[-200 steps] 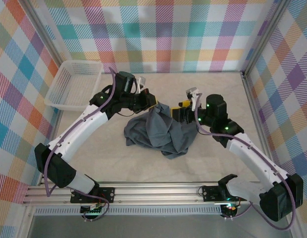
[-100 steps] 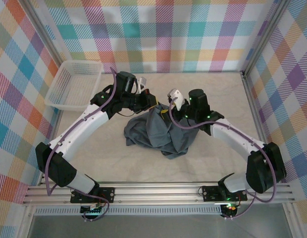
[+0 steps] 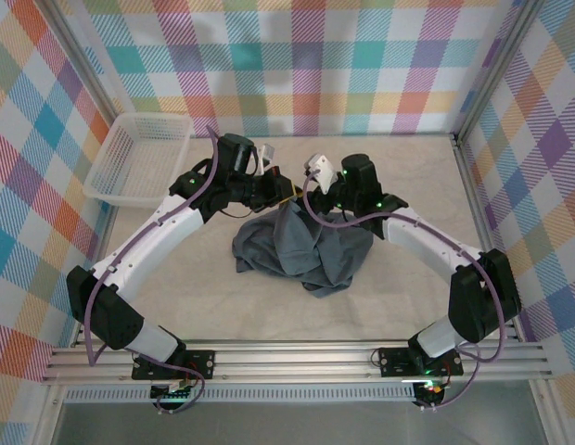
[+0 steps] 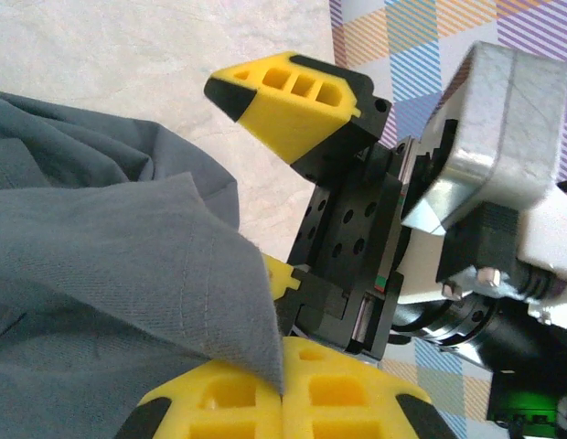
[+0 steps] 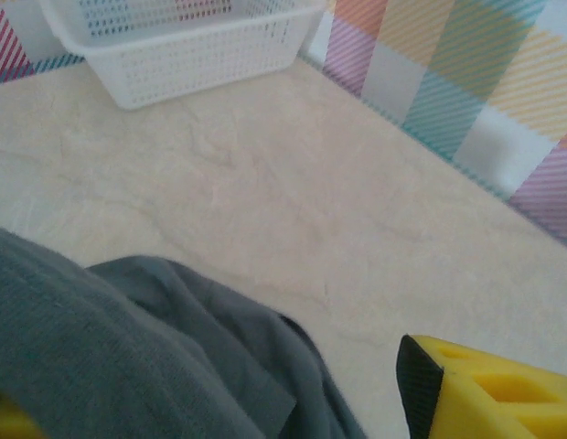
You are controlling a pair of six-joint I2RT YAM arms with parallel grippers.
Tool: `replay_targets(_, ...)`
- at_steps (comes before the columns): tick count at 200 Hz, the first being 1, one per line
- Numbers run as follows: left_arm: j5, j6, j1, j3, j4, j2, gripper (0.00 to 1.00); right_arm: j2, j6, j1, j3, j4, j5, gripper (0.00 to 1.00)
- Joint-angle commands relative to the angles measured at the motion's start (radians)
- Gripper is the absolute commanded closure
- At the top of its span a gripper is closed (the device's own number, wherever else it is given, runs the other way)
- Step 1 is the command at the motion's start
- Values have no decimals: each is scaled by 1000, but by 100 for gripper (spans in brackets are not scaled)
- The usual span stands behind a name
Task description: Fold the inside-out t-shirt
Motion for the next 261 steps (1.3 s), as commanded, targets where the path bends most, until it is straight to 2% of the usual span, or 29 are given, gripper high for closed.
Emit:
replay_targets(1,-1,16,1,6,17,-13,100,23,67,-5,97,-228,-11,37)
replay_targets(29,3,20,1,-4,24,-6,100,46,158,-72,141,-365,-39,41)
replay_targets(86,10,33,1,-14,26,-13,100,117,175,-275,202,-547,-167,52)
replay_targets(105,6,34,1,-18,27,-16,100,113,169,-282,207,-563,-178,52)
replay_targets(150,9,22,1,-18,41,-5,100,65,243,-264,154,-501,-428,45)
replay_targets(170,7,22,1,-15,41,-5,100,-3,313,-239,93,-375,-494,41)
replay_targets(184,9,23,1,-14,38,-3,100,-73,377,-207,26,-227,-485,37)
replay_targets(194,7,22,1,-14,38,-3,100,-113,361,-159,-13,-153,-463,35)
replay_targets(214,6,22,1,-14,39,-4,100,-162,286,-56,-56,-71,-334,33)
replay_targets(232,2,20,0,-18,42,-6,100,-178,304,-26,-109,62,-205,33)
replay_targets(240,4,19,-1,-18,41,-6,100,-178,308,-24,-123,108,-166,39)
replay_targets(252,3,18,-1,-18,38,-7,100,-165,297,-23,-121,131,-135,59)
replay_targets(261,1,18,-1,-20,36,-9,100,-145,277,-23,-107,122,-141,65)
